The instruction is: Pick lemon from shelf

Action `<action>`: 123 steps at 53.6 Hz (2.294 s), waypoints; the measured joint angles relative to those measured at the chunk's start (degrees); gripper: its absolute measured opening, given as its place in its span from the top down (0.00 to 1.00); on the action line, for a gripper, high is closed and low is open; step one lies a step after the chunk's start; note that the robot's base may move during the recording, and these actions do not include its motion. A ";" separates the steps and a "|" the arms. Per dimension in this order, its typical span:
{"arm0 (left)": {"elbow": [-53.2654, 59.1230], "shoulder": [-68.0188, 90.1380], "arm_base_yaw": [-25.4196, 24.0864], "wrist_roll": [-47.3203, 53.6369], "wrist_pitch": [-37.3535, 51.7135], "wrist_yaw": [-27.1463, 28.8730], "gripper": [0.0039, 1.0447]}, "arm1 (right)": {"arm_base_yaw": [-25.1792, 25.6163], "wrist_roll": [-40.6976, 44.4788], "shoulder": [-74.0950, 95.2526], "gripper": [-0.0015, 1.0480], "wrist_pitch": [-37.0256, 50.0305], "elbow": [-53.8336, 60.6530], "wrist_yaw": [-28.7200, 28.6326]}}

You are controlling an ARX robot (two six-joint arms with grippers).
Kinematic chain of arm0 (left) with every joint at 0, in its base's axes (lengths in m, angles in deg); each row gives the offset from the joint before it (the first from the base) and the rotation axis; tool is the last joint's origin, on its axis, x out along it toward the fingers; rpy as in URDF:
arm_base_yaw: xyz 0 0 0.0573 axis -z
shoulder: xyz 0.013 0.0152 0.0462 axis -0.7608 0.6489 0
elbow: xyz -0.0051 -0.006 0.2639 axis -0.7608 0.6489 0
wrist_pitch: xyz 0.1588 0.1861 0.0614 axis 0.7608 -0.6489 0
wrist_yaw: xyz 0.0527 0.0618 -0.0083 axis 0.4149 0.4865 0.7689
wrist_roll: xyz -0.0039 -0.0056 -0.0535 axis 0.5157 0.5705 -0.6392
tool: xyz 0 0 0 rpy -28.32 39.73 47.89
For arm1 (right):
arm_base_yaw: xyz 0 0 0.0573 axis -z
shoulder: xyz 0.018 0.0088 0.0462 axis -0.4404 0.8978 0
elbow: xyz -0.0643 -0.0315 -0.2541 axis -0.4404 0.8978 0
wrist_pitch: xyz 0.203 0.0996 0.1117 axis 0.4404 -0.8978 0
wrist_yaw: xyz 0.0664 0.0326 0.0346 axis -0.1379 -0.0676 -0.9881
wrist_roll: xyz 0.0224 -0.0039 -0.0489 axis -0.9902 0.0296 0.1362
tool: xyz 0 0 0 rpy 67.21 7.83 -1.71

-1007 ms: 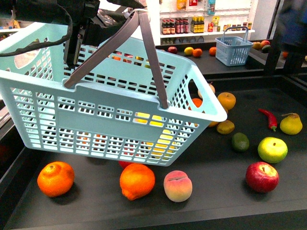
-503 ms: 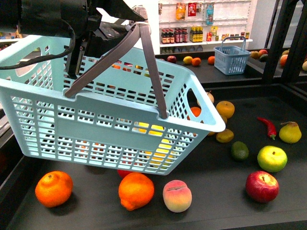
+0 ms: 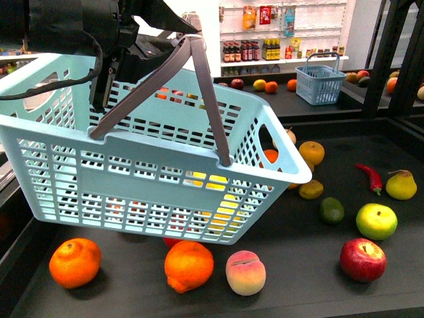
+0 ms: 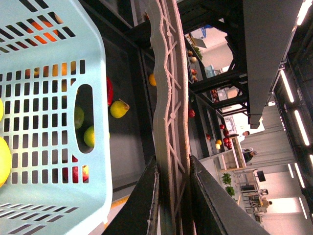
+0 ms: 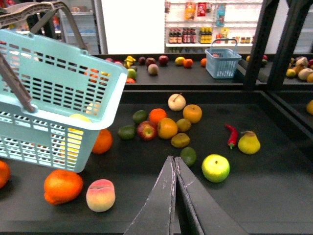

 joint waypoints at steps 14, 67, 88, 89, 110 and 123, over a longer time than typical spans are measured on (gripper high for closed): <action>0.00 0.00 0.00 0.02 0.00 -0.09 0.87 | 9.01 0.04 -0.79 0.97 -0.81 0.00 -8.26; -5.75 -0.52 -11.80 -13.70 -1.44 26.91 0.87 | 9.05 0.07 -0.79 0.07 -0.81 0.00 -8.26; -8.41 -3.63 -25.42 -20.06 -0.17 42.60 0.87 | 9.05 0.07 -0.79 0.07 -0.81 0.00 -8.26; -8.41 -3.67 -25.90 -20.35 0.33 43.01 0.87 | 9.05 0.07 -0.79 0.07 -0.81 0.00 -8.26; -1.86 -4.33 -33.03 -26.69 13.16 44.92 0.87 | 9.05 0.07 -0.79 0.07 -0.81 0.00 -8.26; 3.43 -1.84 -34.97 -27.02 21.09 44.52 0.87 | 9.05 0.07 -0.79 0.07 -0.81 0.00 -8.26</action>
